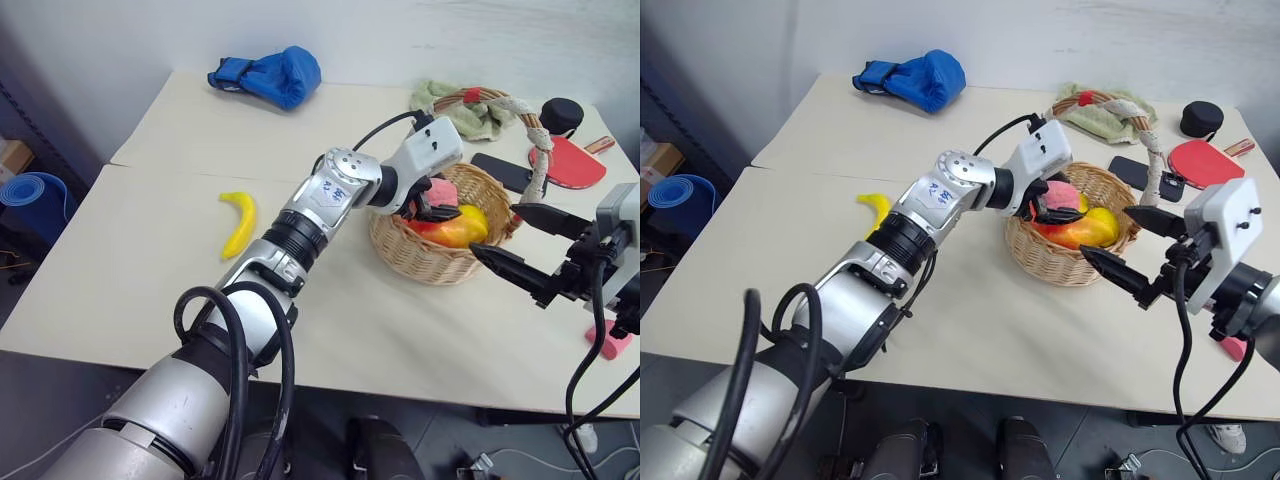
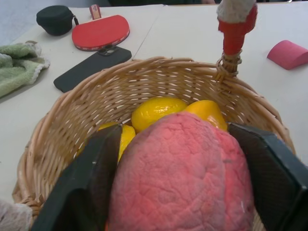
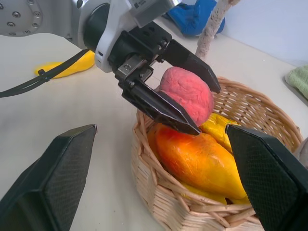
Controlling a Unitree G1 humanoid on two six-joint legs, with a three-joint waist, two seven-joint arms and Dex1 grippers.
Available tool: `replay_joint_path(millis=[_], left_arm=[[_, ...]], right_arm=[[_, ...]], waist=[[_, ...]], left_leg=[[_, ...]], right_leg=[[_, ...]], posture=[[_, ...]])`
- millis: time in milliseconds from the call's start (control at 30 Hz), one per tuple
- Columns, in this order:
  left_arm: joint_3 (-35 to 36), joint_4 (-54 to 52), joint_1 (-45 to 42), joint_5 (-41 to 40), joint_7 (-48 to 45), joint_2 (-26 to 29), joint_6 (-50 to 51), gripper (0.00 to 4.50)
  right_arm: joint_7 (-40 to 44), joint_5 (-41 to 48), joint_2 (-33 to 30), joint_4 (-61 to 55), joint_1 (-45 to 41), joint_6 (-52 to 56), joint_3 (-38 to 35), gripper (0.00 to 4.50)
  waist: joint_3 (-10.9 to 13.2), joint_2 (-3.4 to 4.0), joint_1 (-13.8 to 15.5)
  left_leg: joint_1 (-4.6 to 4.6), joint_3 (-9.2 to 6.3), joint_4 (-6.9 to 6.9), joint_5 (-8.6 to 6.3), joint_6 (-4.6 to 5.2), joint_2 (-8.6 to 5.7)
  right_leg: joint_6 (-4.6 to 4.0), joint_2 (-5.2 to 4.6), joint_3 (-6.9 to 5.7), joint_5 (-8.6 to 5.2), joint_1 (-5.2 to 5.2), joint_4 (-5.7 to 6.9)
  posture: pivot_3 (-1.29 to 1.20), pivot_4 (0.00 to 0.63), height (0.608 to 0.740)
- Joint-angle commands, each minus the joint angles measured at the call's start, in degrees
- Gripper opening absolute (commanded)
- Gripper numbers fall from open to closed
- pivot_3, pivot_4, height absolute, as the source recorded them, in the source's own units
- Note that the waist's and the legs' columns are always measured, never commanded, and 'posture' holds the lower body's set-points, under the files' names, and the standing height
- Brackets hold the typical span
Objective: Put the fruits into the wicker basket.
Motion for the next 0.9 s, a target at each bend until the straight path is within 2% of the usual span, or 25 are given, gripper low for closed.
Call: replay_joint_path(millis=[33, 100, 167, 300, 367, 467, 533, 600, 733, 900], left_arm=[[5.23, -6.46, -0.22, -3.38, -3.17, 2.69, -1.15, 4.47], [7.66, -13.14, 2.53, -5.44, -4.44, 5.96, 3.5, 4.47], [9.22, -26.72, 8.9, -7.14, -6.67, 13.46, 12.7, 4.47], [13.61, -53.74, 25.31, -9.05, -9.02, 33.96, 34.03, 4.47], [17.13, -61.27, 32.86, -7.89, -7.02, 43.18, 42.67, 4.47], [21.93, -66.18, 40.2, -8.76, -4.65, 51.04, 50.09, 4.47], [24.07, -66.29, 43.27, -8.48, -2.51, 53.16, 52.37, 4.47], [24.39, -66.12, 44.98, -8.61, -0.51, 52.51, 52.45, 4.47], [22.4, -62.57, 41.82, -9.9, 3.6, 44.08, 50.54, 4.47], [17.06, -52.11, 37.49, -6.52, 7.96, 39.14, 45.61, 4.47]], right_arm=[[-0.7, 0.33, 0.15, -1.71, -0.35, -0.51, -0.82, 4.5], [-0.57, 0.5, 0.2, -1.74, -0.5, -0.55, -0.28, 4.5], [-0.37, 0.58, 0.26, -1.73, -1.32, -0.69, 1.31, 4.5], [2.29, 1.62, -0.38, -2.13, -3.86, -1.11, 5.57, 4.5], [4.2, 2.84, -0.9, -2.57, -5.48, -1.09, 7.18, 4.5], [5.25, 3.34, -1.06, -1.98, -7.71, -0.96, 8.78, 4.5], [5.77, 2.92, -0.83, -1.0, -9.42, -1.05, 10.33, 4.5], [6.32, 2.13, -0.34, 0.2, -10.9, -1.24, 11.89, 4.5], [7.14, 0.36, 0.29, 2.02, -12.92, -1.87, 14.72, 4.5], [7.89, -0.4, 0.44, 2.6, -13.8, -2.13, 15.53, 4.5]], waist=[[0.0, 0.01, -0.07], [0.0, 0.02, -0.42], [-0.04, 0.09, -1.12], [-0.05, 0.16, -1.84], [-0.05, 0.19, -3.08], [-0.03, 0.16, -2.75], [-0.03, 0.15, -1.85], [-0.03, 0.14, -0.93], [-0.04, 0.14, 0.45], [-0.04, 0.12, 0.0]], left_leg=[[0.0, 0.0, 0.0, 0.0, 0.0, 0.0], [0.0, 0.0, 0.0, 0.01, -0.01, 0.02], [0.04, -0.03, -0.01, 0.02, -0.04, 0.05], [0.21, -0.24, -0.11, 0.12, -0.28, 0.11], [0.19, -0.33, -0.18, 0.1, -0.35, 0.14], [0.19, -0.44, -0.25, 0.1, -0.41, 0.16], [0.13, -0.63, -0.08, 0.09, -0.37, 0.12], [0.1, -0.81, -0.01, 0.04, -0.29, 0.0], [0.1, -1.26, 0.0, 0.02, -0.16, -0.32], [0.06, -1.37, 0.0, 0.03, -0.15, -0.3]], right_leg=[[0.0, 0.0, 0.0, 0.0, -0.01, 0.02], [0.0, -0.01, 0.0, 0.0, -0.01, 0.06], [0.0, -0.02, 0.01, 0.0, -0.01, 0.15], [0.0, 0.03, -0.05, 0.0, -0.01, 0.46], [0.0, 0.05, -0.03, 0.0, -0.01, 0.46], [-0.01, 0.07, -0.1, 0.0, -0.05, 0.44], [0.0, 0.05, -0.14, 0.0, 0.08, 0.36], [0.0, -0.02, -0.1, 0.0, 0.25, 0.22], [0.0, -0.17, -0.02, 0.0, 0.64, -0.06], [0.1, -0.07, -0.11, 0.05, 0.72, -0.11]], posture=[[0.0, 0.15, 0.74], [0.0, 0.15, 0.74], [0.0, 0.15, 0.74], [0.0, 0.15, 0.74], [0.0, 0.15, 0.74], [0.0, 0.15, 0.74], [0.0, 0.15, 0.74], [0.0, 0.15, 0.74], [0.0, 0.15, 0.74], [0.0, 0.15, 0.74]])
